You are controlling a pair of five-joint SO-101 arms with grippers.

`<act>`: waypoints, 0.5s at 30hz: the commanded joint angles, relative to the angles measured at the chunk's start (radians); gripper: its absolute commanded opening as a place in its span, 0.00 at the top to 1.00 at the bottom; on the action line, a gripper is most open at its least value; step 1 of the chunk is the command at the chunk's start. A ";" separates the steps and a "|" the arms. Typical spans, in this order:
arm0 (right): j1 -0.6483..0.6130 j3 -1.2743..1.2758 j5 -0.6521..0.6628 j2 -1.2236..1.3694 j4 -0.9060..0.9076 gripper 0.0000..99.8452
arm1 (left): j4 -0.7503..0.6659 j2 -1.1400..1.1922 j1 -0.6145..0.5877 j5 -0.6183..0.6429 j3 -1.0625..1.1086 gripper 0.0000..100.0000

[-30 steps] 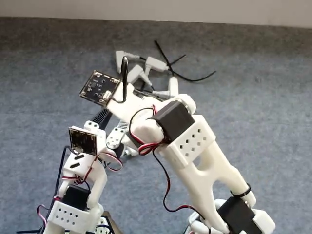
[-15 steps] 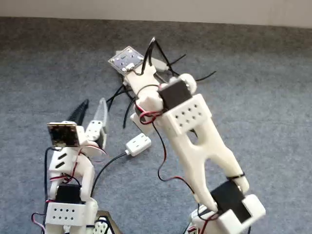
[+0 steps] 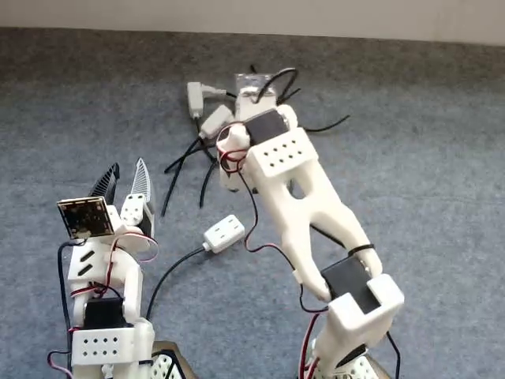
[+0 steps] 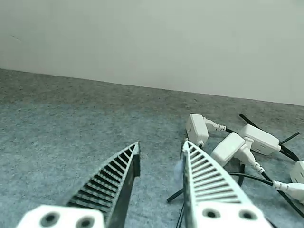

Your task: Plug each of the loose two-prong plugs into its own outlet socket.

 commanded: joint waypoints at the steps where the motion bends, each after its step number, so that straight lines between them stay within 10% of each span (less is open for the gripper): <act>1: 0.016 -0.042 -0.178 -0.016 -0.015 0.97 | 0.005 0.001 -0.013 0.009 0.021 0.84; 15: -0.113 -0.035 -0.663 -0.015 -0.077 0.97 | 0.006 0.001 -0.004 0.061 0.021 0.84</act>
